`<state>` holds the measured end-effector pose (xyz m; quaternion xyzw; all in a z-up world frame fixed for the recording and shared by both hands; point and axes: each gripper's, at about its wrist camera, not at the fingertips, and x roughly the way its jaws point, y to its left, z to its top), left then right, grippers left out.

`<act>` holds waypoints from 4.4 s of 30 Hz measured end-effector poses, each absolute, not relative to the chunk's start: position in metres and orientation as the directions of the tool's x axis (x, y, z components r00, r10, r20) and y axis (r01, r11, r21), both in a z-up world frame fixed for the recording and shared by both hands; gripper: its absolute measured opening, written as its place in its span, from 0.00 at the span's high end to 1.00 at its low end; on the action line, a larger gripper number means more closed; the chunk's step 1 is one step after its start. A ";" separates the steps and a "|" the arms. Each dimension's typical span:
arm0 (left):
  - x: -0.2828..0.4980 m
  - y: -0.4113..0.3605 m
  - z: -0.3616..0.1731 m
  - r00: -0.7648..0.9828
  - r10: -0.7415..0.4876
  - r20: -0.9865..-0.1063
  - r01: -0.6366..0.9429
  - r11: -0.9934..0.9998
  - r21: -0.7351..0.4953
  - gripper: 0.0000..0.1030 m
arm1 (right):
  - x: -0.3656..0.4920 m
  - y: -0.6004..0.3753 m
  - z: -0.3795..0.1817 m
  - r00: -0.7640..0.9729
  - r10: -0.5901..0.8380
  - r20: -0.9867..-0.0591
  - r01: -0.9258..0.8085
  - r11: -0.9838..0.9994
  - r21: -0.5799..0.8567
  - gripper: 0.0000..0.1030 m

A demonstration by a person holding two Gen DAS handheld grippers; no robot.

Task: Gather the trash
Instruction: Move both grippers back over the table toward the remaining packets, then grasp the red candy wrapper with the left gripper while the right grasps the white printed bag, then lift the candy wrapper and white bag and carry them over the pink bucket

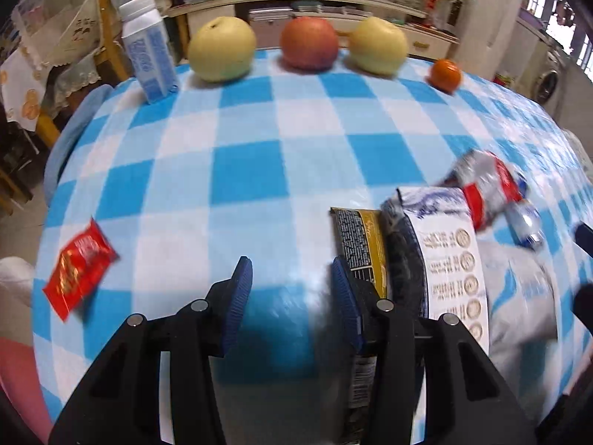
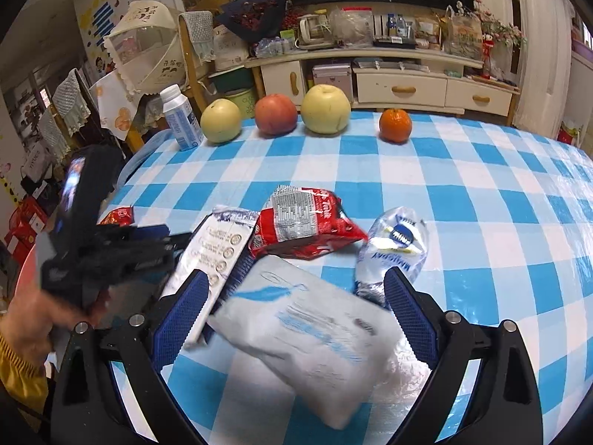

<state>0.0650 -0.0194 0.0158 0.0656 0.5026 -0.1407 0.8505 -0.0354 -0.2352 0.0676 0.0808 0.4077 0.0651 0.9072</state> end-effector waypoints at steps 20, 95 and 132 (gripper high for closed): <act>0.088 0.140 0.032 0.641 -0.043 -0.766 0.056 0.998 -0.009 0.25 | -0.017 -0.220 0.043 0.538 0.363 -0.761 -0.092 0.922 0.375 0.08; 0.100 0.100 0.018 0.602 -0.133 -0.787 0.143 0.988 -0.057 0.72 | 0.003 -0.140 0.022 0.508 0.367 -0.779 -0.307 0.923 0.234 0.40; -0.037 0.165 0.097 0.753 -0.275 -0.597 0.087 0.942 -0.325 0.72 | -0.063 -0.114 0.082 0.558 0.552 -0.620 -0.344 0.834 0.432 0.45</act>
